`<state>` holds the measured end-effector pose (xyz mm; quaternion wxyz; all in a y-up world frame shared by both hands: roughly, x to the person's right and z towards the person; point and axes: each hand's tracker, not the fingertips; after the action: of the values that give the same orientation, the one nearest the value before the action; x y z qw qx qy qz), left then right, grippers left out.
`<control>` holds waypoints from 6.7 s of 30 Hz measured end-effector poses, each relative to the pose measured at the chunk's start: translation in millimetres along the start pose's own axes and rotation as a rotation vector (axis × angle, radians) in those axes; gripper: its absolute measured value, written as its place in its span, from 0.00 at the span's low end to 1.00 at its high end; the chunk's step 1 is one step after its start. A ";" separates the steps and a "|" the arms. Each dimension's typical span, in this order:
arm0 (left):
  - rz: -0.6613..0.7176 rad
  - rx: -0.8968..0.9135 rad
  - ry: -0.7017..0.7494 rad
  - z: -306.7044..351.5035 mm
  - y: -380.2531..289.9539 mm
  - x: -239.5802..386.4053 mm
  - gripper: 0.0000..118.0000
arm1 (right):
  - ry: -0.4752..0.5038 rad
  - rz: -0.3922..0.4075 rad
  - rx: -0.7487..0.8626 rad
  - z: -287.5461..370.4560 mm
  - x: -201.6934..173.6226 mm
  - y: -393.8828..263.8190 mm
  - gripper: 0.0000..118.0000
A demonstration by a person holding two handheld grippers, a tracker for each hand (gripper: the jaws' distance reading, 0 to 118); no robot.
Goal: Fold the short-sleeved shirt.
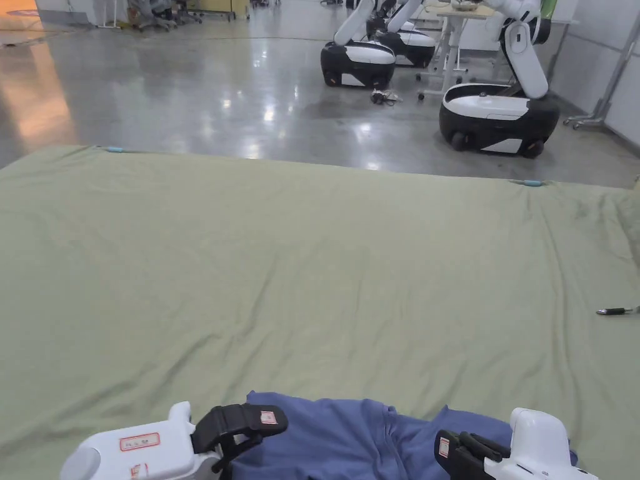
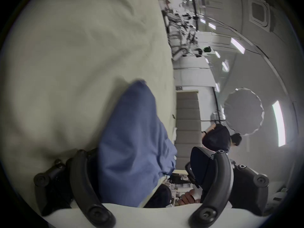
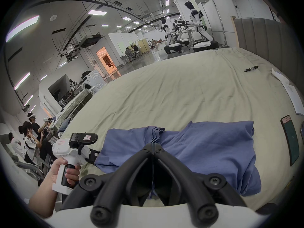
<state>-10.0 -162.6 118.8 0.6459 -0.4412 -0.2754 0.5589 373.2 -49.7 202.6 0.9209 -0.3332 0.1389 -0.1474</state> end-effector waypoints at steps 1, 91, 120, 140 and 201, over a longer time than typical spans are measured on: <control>0.016 -0.008 0.014 -8.7 -0.2 -0.4 0.80 | -0.002 -0.003 -0.001 -0.4 0.4 0.6 0.01; -0.291 -0.011 0.233 -86.1 -54.9 39.3 0.71 | -0.109 0.021 -0.203 -74.9 38.8 -17.4 0.01; -0.607 0.256 1.032 187.9 106.5 28.0 0.25 | -0.090 0.145 -0.191 -80.7 -45.5 -12.9 0.01; -0.769 0.596 1.196 280.2 109.7 107.3 0.63 | -0.059 0.175 -0.177 -66.0 -54.1 -6.5 0.01; -1.275 0.889 0.654 -34.7 -128.1 287.5 0.64 | -0.276 0.070 0.448 101.6 -31.5 153.4 1.00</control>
<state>145.2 107.5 175.8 0.9986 -0.0453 -0.0252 -0.0123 407.7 132.6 182.3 0.9864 -0.1332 -0.0129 -0.0958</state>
